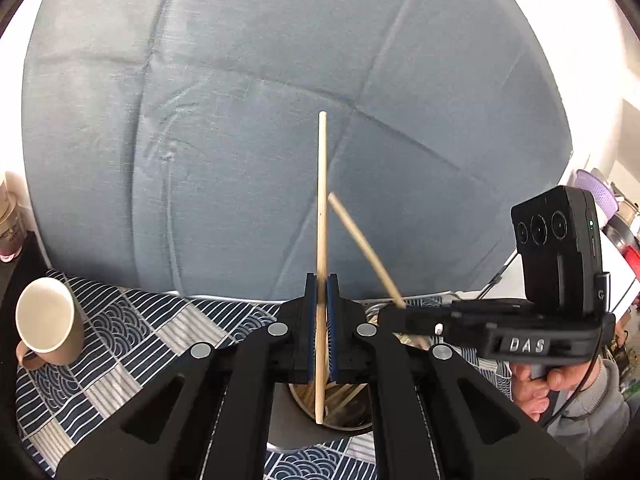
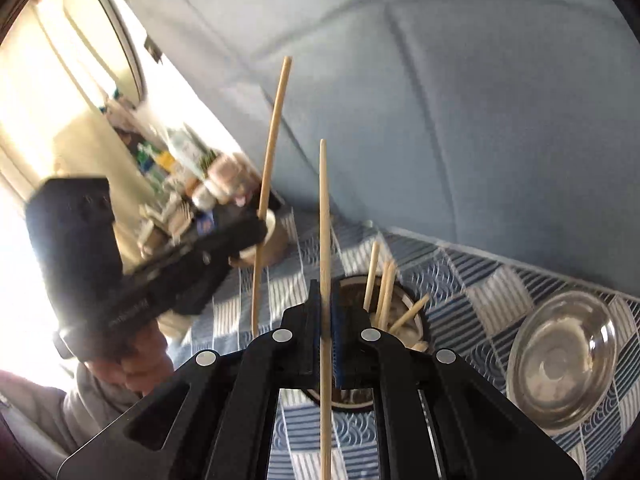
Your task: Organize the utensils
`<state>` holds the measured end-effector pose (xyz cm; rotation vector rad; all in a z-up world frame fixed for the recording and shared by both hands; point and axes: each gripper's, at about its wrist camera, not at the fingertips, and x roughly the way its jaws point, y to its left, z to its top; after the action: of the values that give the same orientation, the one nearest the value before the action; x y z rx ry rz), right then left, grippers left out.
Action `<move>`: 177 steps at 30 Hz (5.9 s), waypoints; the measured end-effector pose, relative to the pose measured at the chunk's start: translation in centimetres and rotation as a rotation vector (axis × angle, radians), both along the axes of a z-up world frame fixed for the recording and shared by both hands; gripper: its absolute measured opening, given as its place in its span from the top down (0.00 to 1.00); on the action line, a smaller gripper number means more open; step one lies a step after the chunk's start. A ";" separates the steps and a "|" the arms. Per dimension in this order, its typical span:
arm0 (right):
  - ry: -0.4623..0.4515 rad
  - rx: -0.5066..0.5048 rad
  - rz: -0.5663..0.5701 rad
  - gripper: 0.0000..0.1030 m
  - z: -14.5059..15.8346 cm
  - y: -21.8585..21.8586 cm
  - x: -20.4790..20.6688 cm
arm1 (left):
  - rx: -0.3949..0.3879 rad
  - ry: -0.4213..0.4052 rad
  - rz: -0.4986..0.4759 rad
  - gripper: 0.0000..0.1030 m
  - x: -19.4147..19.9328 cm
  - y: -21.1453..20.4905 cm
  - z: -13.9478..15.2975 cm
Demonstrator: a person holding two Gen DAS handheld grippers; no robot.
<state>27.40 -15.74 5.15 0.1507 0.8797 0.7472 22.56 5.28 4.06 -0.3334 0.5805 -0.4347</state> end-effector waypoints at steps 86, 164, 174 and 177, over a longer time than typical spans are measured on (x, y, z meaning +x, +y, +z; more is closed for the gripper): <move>-0.124 -0.002 -0.243 0.08 -2.9 -4.0 -16.0 | 0.276 0.179 0.225 0.06 -11.3 -2.0 -5.6; -0.044 -0.288 -0.336 0.08 -2.4 -4.4 -24.1 | 0.433 0.306 0.232 0.06 -19.1 -5.2 -2.6; -0.050 -0.290 -0.343 0.08 -2.2 -4.6 -24.4 | 0.410 0.331 0.228 0.06 -19.2 -4.9 -2.9; -0.047 -0.292 -0.344 0.08 -2.2 -4.5 -24.5 | 0.413 0.336 0.223 0.06 -19.2 -4.9 -3.1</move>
<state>2.94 -20.28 2.91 0.0228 0.8802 0.2962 3.40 0.41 1.00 -0.0709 0.9312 -0.0353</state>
